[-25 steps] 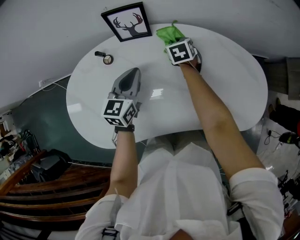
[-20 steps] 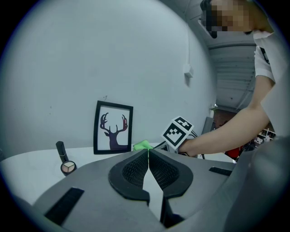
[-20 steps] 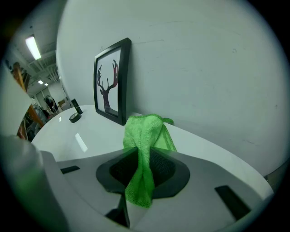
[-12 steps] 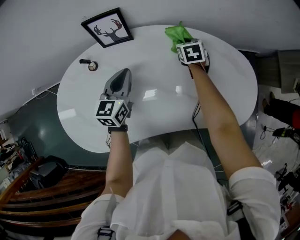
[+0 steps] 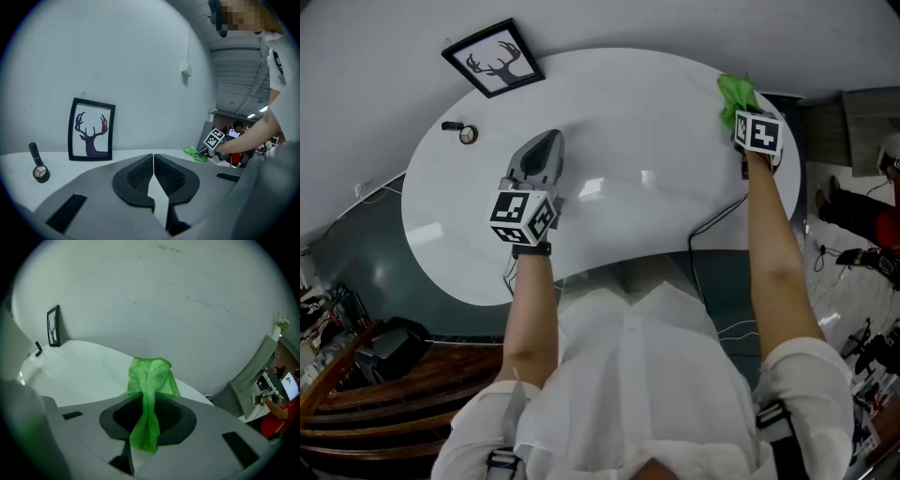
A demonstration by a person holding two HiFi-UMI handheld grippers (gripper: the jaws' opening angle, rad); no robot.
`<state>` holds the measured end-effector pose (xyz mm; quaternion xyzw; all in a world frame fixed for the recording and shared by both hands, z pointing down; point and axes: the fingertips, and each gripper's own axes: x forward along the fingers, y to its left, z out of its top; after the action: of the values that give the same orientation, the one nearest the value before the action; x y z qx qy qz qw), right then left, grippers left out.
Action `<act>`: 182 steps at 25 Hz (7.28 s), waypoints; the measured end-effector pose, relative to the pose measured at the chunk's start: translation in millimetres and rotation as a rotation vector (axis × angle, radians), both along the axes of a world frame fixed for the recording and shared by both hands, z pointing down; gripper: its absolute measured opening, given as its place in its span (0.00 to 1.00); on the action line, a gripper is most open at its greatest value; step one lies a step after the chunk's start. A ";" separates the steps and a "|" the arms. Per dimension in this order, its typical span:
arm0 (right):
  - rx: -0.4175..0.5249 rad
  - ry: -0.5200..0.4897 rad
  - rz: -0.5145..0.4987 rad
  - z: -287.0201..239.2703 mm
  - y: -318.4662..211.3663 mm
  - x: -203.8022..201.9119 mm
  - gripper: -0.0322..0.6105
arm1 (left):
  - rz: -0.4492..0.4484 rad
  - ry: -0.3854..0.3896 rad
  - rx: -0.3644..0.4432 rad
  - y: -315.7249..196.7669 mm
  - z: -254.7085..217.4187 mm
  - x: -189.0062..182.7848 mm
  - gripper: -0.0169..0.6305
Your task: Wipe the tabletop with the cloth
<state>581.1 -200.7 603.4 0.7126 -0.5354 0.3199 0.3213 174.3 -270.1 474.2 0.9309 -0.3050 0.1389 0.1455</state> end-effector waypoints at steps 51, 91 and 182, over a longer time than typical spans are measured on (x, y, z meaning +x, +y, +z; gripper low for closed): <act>0.029 -0.161 -0.722 -5.9 -33.6 -696.2 0.16 | -0.230 -0.037 0.026 58.1 -28.6 -368.8 0.06; -0.017 -0.188 -0.756 1.5 59.6 -596.1 0.16 | -0.120 -0.072 -0.019 105.6 -10.1 -267.2 0.06; -0.084 -0.083 -0.482 18.2 161.9 -513.7 0.16 | -0.238 -0.085 -0.052 200.3 12.8 -360.1 0.06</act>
<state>67.4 -38.8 621.5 0.5366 -0.6887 0.2851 0.3955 -185.8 -69.9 486.9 0.8772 -0.4157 0.1678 0.1721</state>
